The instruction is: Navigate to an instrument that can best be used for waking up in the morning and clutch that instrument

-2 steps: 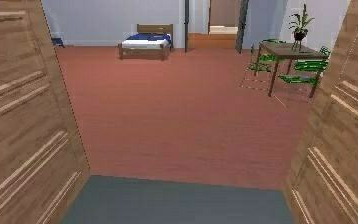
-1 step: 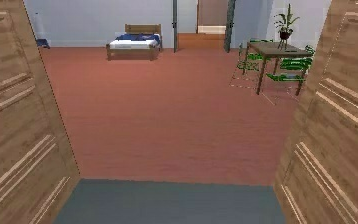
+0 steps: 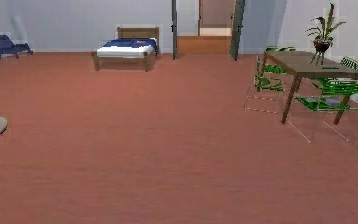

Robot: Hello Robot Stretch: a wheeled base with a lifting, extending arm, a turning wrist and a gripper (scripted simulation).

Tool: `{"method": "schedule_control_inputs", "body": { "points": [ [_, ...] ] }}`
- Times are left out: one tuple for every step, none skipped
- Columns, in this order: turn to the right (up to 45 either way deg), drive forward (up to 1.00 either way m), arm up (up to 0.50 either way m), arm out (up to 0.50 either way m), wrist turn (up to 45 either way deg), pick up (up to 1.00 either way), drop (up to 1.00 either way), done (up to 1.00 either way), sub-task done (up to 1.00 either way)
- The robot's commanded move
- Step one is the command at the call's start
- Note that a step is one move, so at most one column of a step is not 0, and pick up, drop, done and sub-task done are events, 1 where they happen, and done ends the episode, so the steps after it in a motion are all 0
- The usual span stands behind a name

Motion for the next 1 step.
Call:
{"method": "schedule_control_inputs", "body": {
  "points": [
    [3.0, 0.00, 0.00, 0.00, 0.0, 0.00, 0.00, 0.00, 0.00]
  ]
}}
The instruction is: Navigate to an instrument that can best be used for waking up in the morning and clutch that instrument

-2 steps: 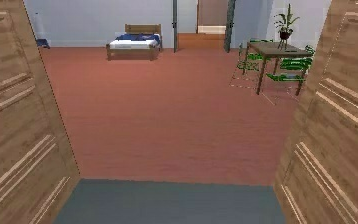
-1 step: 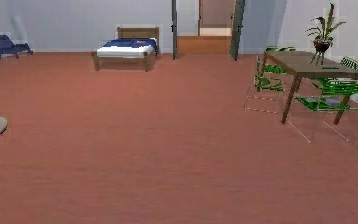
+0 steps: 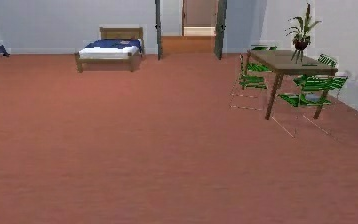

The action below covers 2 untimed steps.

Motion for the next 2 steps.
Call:
{"method": "schedule_control_inputs", "body": {
  "points": [
    [0.0, 0.50, 0.00, 0.00, 0.0, 0.00, 0.00, 0.00, 0.00],
    [6.0, 0.00, 0.00, 0.00, 0.0, 0.00, 0.00, 0.00, 0.00]
  ]
}}
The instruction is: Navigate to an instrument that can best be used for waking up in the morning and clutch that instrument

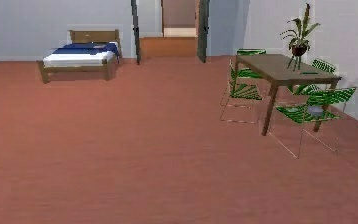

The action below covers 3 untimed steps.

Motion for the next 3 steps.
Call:
{"method": "schedule_control_inputs", "body": {
  "points": [
    [0.0, 1.00, 0.00, 0.00, 0.0, 0.00, 0.00, 0.00, 0.00],
    [0.0, 1.00, 0.00, 0.00, 0.0, 0.00, 0.00, 0.00, 0.00],
    [6.0, 0.00, 0.00, 0.00, 0.0, 0.00, 0.00, 0.00, 0.00]
  ]
}}
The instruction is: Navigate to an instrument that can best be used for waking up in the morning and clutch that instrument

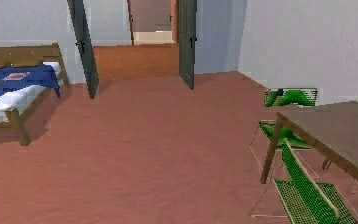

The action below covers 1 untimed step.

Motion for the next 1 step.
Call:
{"method": "schedule_control_inputs", "body": {
  "points": [
    [0.0, 0.35, 0.00, 0.00, 0.0, 0.00, 0.00, 0.00, 0.00]
  ]
}}
